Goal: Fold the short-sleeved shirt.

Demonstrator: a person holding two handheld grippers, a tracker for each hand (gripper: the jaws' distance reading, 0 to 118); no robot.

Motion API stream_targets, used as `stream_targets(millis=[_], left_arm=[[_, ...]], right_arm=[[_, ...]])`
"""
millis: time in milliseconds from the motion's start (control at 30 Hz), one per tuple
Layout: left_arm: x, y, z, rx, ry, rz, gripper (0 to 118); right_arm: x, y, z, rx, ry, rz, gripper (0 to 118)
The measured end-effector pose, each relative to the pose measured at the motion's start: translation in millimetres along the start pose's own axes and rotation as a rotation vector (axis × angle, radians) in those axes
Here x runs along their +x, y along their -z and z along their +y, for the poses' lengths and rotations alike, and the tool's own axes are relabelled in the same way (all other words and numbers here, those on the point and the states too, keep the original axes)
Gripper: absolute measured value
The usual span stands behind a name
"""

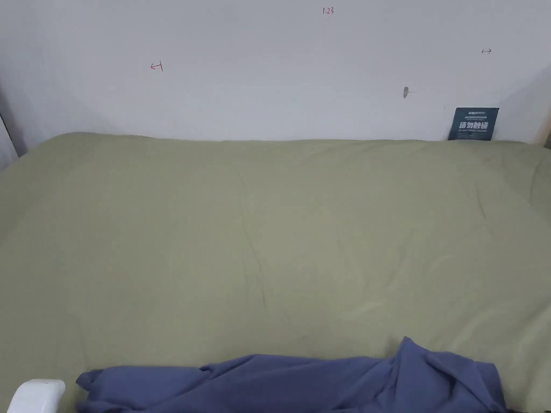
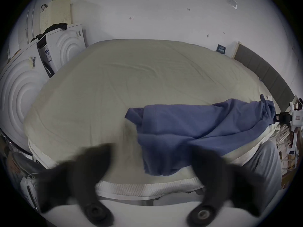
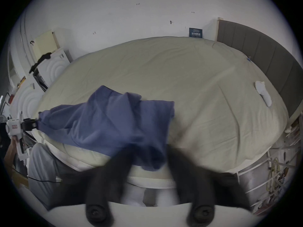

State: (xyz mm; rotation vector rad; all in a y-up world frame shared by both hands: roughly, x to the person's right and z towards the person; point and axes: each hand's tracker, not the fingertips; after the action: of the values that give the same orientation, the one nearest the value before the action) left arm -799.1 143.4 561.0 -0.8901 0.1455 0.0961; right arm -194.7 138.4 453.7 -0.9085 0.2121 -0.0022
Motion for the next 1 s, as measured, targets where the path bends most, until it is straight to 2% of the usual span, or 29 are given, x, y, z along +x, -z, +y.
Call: stream_targets(millis=[33, 67, 133, 200, 233, 267, 300, 333, 367, 467, 500, 533, 667, 800, 1000], left_arm=[[2.2, -6.1, 0.0, 0.005, 0.004, 0.022, 117], [0.0, -9.1, -6.4, 0.059, -0.006, 0.041, 116], [3.5, -22.3, -6.8, 0.097, -0.060, 0.058, 116], [13.5, -39.9, 11.8, 0.191, -0.083, 0.053, 116], [24.6, -48.8, 20.0, 0.228, -0.080, 0.070, 114], [34.9, -57.1, 26.6, 0.279, -0.069, 0.071, 111], [52.3, -77.1, 40.4, 0.334, -0.054, 0.039, 103], [66.0, -87.8, 47.9, 0.384, -0.042, 0.027, 91], [77.8, -96.9, 53.2, 0.422, -0.035, 0.026, 76], [111.5, -121.2, 63.3, 0.576, -0.004, 0.023, 0], [121.0, -127.8, 62.9, 0.621, -0.005, 0.024, 0], [129.3, -133.2, 61.5, 0.672, -0.006, 0.043, 0], [143.2, -142.4, 53.7, 0.721, 0.048, 0.078, 0], [138.6, -147.1, 46.0, 0.722, 0.021, 0.052, 0], [130.8, -151.7, 46.7, 0.706, 0.009, 0.088, 0]], right_arm=[[-1.3, -0.3, 1.0, -0.015, -0.003, -0.037, 110], [-1.3, -6.1, 1.5, -0.001, -0.004, -0.037, 118], [-10.3, -24.9, 8.3, 0.102, 0.000, -0.043, 113], [-25.5, -38.1, 21.2, 0.161, -0.003, -0.091, 113], [-29.2, -52.3, 19.5, 0.213, -0.004, -0.079, 113], [-39.4, -61.0, 25.7, 0.266, 0.004, -0.066, 113], [-52.4, -70.9, 33.2, 0.310, 0.006, -0.057, 111], [-68.2, -84.3, 40.3, 0.376, 0.005, -0.064, 106], [-82.0, -95.1, 44.0, 0.451, -0.010, -0.057, 93], [-130.1, -124.0, 47.7, 0.663, -0.021, -0.085, 13], [-142.2, -128.8, 46.6, 0.706, -0.036, -0.093, 6], [-153.0, -131.0, 44.2, 0.739, -0.044, -0.116, 3], [-173.8, -136.9, 37.7, 0.746, -0.066, -0.104, 3], [-176.3, -140.0, 34.3, 0.752, -0.072, -0.081, 3], [-176.3, -139.8, 35.8, 0.750, -0.052, -0.081, 3]])
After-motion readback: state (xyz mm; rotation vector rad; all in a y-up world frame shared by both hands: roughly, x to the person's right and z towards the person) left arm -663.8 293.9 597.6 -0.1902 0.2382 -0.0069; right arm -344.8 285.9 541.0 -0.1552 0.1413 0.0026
